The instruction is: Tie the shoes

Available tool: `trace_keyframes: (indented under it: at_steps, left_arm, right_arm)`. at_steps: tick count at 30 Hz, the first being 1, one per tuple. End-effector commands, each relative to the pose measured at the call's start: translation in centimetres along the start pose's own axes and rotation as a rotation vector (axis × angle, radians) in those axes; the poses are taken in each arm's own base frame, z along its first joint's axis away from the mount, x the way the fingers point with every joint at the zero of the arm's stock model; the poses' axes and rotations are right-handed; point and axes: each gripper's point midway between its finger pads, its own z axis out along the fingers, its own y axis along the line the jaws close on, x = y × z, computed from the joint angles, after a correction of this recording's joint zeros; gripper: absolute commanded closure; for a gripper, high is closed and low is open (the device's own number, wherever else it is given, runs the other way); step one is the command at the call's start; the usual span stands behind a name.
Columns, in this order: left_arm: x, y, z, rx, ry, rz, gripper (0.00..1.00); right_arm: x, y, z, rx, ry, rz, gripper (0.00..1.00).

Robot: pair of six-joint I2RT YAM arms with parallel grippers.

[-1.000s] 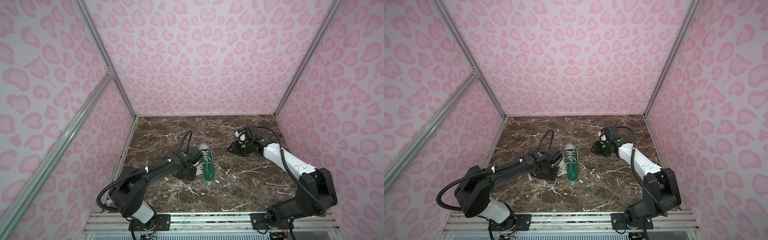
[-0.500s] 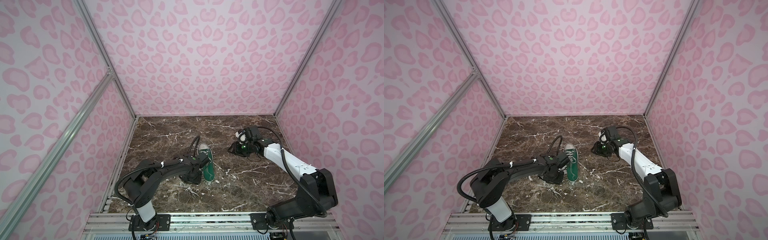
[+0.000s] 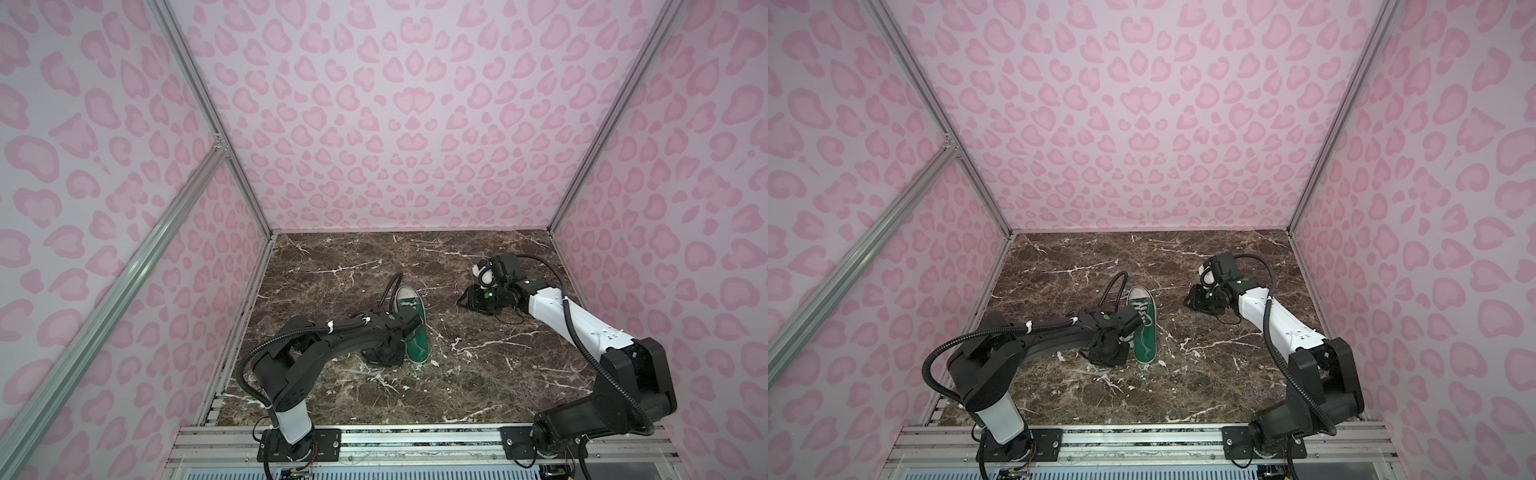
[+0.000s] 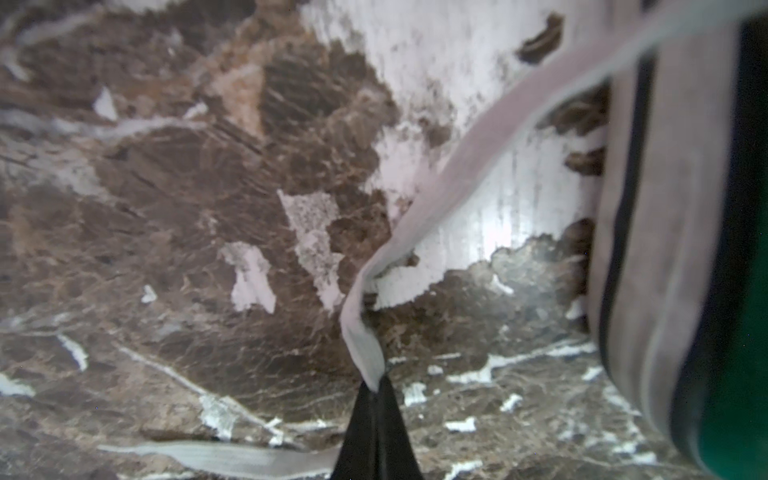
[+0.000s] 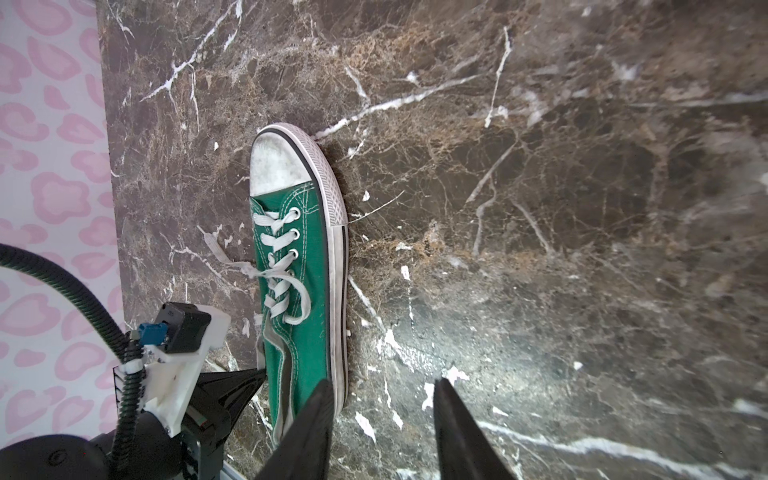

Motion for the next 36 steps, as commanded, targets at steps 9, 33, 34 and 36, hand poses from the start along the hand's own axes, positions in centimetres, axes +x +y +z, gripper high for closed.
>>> trace_keyframes:
  at_steps: [9,33,34,36]
  left_arm:
    - [-4.6,0.8,-8.8,0.062,-0.134,-0.024,0.96]
    - [-16.4,-14.5,-14.3,0.574,-0.132,0.004,0.92]
    - [-16.5,-15.1,-13.9,0.590,-0.130,-0.004,0.91]
    - [-16.5,-16.4,-12.9,0.631,-0.117,-0.026,0.90]
  right_arm:
    - [0.0,-0.8,-0.8,0.009,-0.002,0.000,0.58]
    - [-1.2,-2.4,-3.0,0.006,-0.038,0.041,0.58]
    - [-1.2,-2.5,-3.0,0.007,-0.038,0.043,0.58]
    - [-1.2,-2.7,-3.0,0.008,-0.038,0.049,0.58]
